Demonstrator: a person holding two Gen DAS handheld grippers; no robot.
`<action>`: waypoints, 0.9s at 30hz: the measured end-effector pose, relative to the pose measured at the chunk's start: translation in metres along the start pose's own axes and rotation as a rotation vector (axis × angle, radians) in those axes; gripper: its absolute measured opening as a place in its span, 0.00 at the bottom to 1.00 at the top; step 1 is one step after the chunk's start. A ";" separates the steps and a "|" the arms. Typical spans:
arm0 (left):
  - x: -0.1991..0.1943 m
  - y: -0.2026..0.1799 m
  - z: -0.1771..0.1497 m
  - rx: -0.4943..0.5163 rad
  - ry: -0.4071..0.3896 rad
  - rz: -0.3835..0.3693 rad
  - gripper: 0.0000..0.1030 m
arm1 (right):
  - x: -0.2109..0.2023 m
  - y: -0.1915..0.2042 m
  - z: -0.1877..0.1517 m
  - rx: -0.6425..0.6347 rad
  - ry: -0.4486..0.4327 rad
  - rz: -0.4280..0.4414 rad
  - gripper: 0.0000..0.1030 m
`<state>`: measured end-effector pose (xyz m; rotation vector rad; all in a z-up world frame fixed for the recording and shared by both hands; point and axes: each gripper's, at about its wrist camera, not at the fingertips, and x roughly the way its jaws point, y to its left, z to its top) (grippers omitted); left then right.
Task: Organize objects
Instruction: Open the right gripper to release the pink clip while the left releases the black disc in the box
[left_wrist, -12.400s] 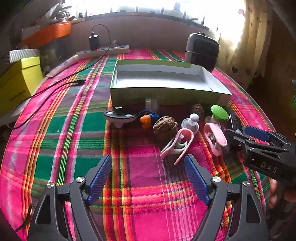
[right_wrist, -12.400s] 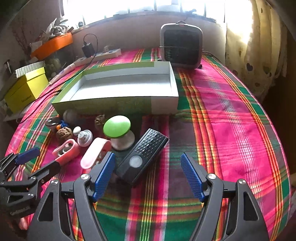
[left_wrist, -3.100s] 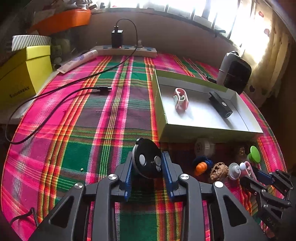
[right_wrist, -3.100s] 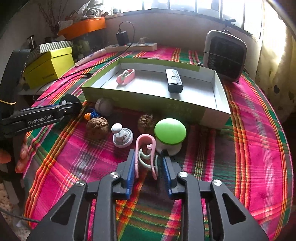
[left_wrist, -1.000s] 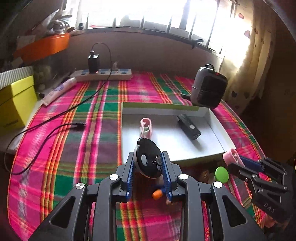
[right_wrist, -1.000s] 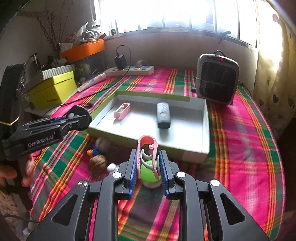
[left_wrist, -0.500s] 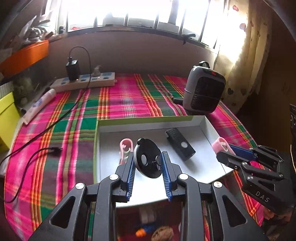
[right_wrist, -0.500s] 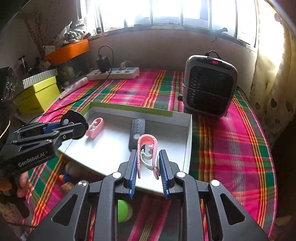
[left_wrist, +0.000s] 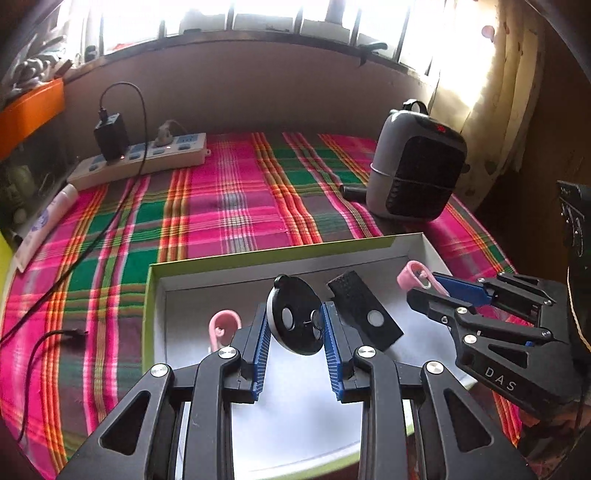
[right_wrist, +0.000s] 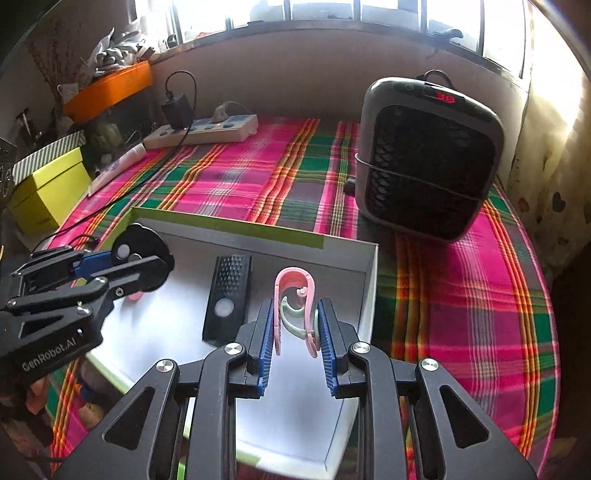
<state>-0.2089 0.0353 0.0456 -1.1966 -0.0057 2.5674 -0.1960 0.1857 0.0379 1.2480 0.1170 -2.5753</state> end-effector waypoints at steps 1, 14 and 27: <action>0.003 -0.001 0.001 0.002 0.003 0.002 0.25 | 0.003 0.000 0.002 -0.004 0.004 0.001 0.23; 0.031 -0.003 0.006 0.030 0.053 0.014 0.25 | 0.026 -0.003 0.012 -0.020 0.039 -0.005 0.23; 0.039 -0.005 0.006 0.036 0.067 0.013 0.25 | 0.035 -0.003 0.012 -0.022 0.048 -0.005 0.23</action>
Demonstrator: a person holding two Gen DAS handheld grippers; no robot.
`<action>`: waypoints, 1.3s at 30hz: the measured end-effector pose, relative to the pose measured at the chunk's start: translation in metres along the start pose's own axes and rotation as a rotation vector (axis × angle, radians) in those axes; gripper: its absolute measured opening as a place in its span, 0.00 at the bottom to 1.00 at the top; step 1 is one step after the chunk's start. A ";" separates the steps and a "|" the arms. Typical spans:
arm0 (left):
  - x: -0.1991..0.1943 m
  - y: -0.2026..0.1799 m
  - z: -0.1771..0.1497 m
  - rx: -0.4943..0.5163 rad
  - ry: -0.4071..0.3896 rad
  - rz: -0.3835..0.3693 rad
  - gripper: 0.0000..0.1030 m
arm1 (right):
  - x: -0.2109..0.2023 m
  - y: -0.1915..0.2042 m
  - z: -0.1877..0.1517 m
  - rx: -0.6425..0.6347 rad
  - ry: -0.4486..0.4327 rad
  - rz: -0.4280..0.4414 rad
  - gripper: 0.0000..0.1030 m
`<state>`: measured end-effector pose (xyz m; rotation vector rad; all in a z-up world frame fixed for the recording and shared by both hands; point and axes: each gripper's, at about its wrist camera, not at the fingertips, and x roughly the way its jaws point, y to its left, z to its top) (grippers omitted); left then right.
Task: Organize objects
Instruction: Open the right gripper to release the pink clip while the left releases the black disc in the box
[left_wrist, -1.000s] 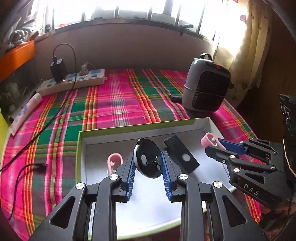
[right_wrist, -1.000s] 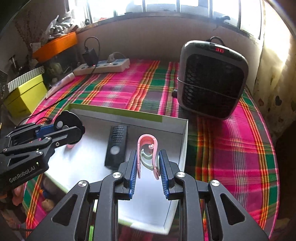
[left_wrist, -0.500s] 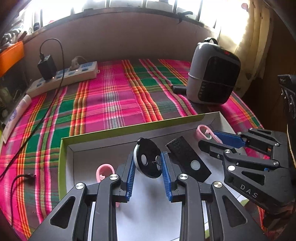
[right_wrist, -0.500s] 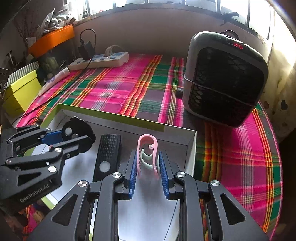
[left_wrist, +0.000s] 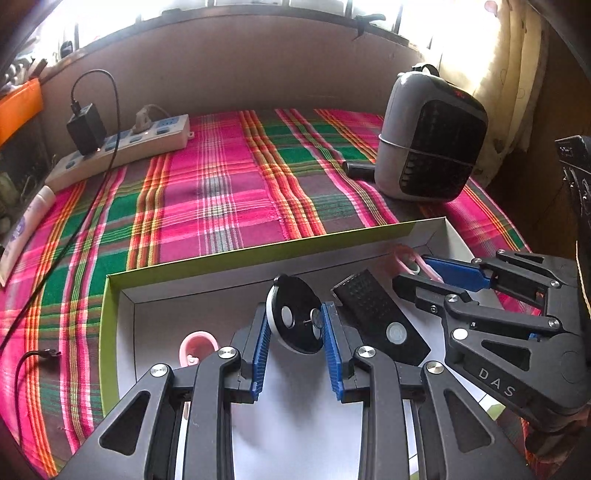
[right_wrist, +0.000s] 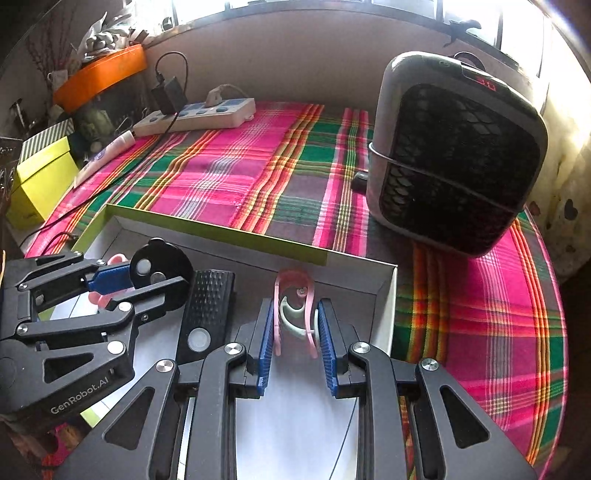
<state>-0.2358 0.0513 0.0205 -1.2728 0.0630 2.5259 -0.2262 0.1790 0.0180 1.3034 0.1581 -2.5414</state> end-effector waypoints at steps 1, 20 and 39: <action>0.000 0.000 0.000 -0.001 0.000 0.001 0.25 | 0.000 0.000 0.000 -0.001 0.000 -0.001 0.23; -0.004 0.003 -0.001 -0.018 0.000 0.002 0.33 | -0.005 0.005 -0.001 0.003 -0.033 -0.011 0.41; -0.044 0.006 -0.012 -0.040 -0.056 -0.002 0.37 | -0.039 0.004 -0.013 0.058 -0.083 -0.018 0.42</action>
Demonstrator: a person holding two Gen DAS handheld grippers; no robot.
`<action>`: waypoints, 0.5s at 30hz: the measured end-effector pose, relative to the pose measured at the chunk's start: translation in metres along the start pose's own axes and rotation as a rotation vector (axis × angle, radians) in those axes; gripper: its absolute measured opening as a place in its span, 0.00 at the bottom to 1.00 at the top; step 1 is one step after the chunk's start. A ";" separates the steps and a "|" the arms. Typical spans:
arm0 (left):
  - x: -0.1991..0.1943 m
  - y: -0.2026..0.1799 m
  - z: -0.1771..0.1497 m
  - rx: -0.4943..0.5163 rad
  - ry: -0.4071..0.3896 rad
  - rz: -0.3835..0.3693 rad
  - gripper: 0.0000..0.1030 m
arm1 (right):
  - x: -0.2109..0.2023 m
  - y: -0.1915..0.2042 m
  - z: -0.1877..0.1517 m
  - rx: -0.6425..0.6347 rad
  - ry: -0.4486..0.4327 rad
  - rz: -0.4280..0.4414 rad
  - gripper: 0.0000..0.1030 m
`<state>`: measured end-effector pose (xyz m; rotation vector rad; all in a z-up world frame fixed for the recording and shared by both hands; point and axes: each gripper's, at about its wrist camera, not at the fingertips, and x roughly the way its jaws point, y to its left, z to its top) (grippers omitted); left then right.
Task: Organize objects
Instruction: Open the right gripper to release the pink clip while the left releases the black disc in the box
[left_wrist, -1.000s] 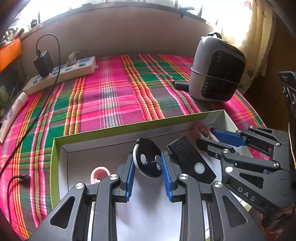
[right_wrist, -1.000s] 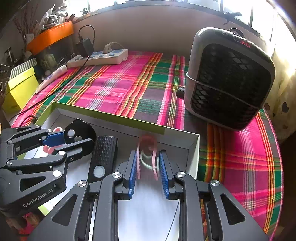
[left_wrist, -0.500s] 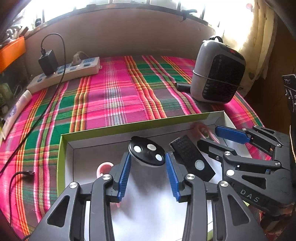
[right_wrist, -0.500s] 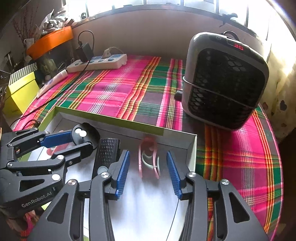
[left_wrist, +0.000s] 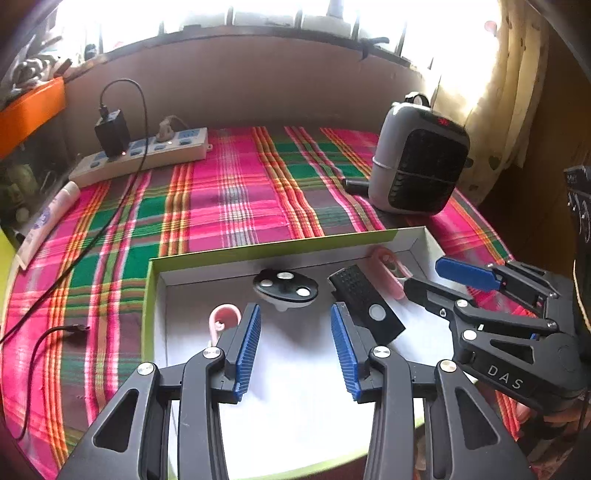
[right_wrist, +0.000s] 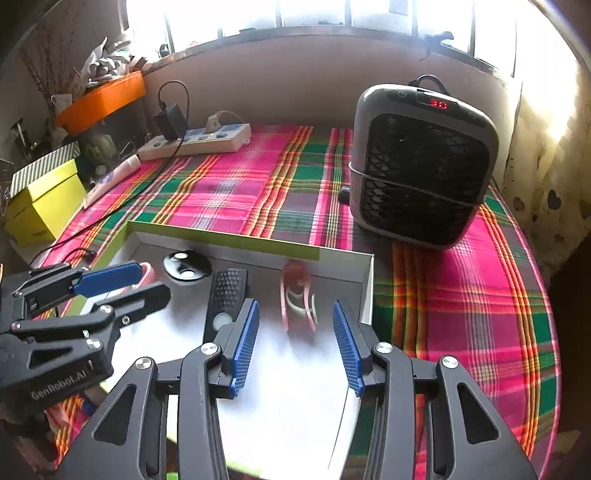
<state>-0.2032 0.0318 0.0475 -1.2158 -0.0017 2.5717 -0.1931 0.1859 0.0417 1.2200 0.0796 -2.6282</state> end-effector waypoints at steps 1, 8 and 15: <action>-0.004 0.001 -0.001 -0.005 -0.005 0.001 0.37 | -0.002 0.000 -0.001 0.002 -0.003 0.000 0.42; -0.020 0.003 -0.013 -0.016 -0.018 0.005 0.37 | -0.019 0.006 -0.008 0.006 -0.025 0.008 0.42; -0.039 0.006 -0.025 -0.039 -0.038 0.004 0.37 | -0.034 0.012 -0.018 0.013 -0.046 0.016 0.42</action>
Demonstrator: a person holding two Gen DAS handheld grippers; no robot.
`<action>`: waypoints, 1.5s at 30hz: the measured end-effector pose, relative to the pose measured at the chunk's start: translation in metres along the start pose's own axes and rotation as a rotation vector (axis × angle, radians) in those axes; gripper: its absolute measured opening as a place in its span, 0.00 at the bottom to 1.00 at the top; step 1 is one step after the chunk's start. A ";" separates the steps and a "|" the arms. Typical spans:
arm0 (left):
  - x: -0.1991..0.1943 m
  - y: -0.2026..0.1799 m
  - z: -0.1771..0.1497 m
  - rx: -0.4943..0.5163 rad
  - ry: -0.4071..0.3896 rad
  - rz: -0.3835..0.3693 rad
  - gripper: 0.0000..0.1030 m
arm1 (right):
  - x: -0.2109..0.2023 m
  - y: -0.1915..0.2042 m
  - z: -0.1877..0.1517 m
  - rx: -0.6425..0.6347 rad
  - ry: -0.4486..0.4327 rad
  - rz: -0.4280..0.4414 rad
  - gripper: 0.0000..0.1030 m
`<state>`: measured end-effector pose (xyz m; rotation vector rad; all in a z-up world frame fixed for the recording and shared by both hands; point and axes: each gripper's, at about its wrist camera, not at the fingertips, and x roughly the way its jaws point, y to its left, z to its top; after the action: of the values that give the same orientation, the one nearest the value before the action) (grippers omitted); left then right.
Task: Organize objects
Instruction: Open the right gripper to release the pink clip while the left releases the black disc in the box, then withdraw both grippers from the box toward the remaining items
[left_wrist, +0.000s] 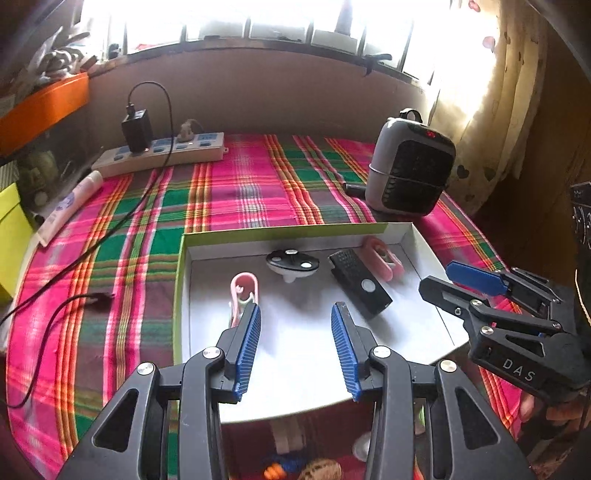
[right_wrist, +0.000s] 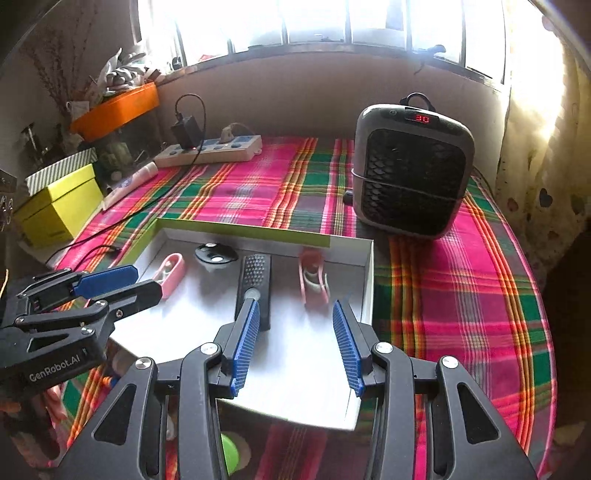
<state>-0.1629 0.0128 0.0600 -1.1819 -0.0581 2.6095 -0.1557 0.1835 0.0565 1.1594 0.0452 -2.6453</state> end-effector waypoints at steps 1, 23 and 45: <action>-0.003 0.001 -0.002 -0.003 -0.005 -0.001 0.37 | -0.003 0.001 -0.002 0.002 -0.004 0.003 0.42; -0.049 0.025 -0.065 -0.070 -0.028 -0.023 0.37 | -0.048 0.011 -0.061 0.019 -0.061 0.064 0.42; -0.034 0.036 -0.096 -0.098 0.039 -0.037 0.37 | -0.038 0.019 -0.097 -0.002 0.024 0.120 0.42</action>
<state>-0.0792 -0.0381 0.0156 -1.2517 -0.1997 2.5770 -0.0568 0.1859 0.0194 1.1553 -0.0175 -2.5267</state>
